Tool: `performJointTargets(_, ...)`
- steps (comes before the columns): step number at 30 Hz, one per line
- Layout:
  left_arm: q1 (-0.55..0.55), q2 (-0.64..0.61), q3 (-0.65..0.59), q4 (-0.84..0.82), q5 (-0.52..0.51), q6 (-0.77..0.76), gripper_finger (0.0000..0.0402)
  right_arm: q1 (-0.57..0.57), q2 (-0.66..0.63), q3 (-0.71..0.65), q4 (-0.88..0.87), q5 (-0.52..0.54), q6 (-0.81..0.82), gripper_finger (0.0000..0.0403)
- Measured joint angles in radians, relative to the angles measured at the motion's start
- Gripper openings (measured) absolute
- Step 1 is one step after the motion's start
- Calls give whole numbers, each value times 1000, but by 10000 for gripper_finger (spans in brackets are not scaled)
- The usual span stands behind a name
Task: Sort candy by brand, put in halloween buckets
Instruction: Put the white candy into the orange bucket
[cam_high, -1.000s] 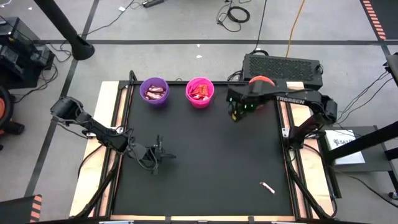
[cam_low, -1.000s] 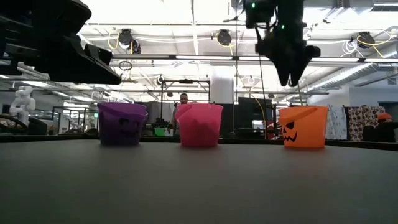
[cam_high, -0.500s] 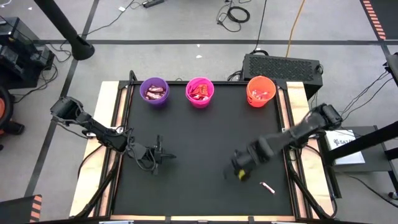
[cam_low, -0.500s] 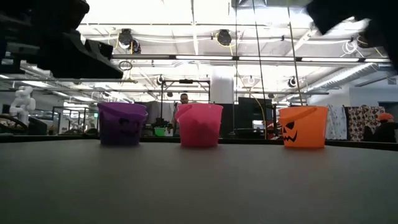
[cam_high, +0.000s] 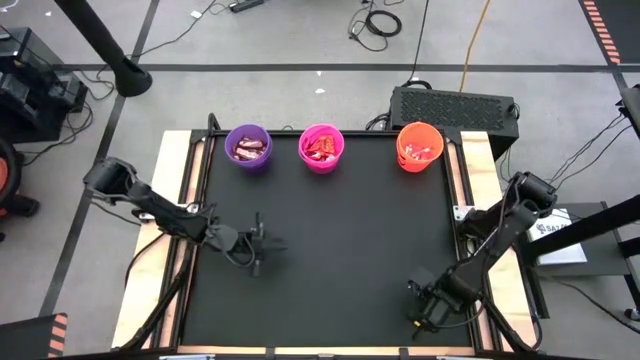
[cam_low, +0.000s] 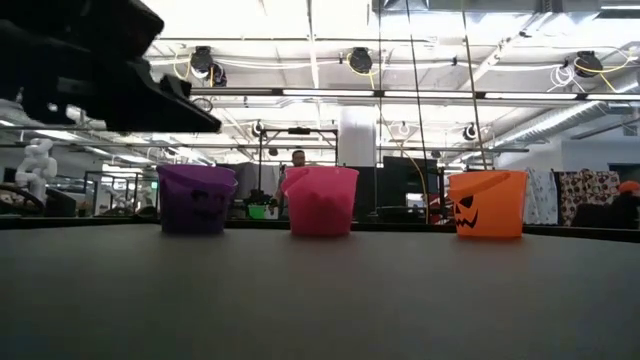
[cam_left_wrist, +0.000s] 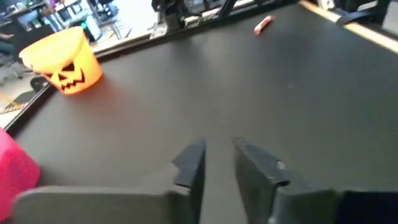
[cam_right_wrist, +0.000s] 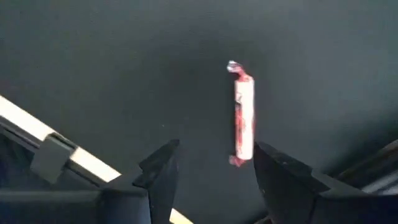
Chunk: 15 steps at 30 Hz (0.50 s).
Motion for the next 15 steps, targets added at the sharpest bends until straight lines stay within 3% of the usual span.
performJointTargets(7,39,98,0,124,2,-3,165,2,0,-86,115,1,6,194)
performJointTargets(15,50,138,1,163,3,-16,176,2,0,-187,212,2,-43,194)
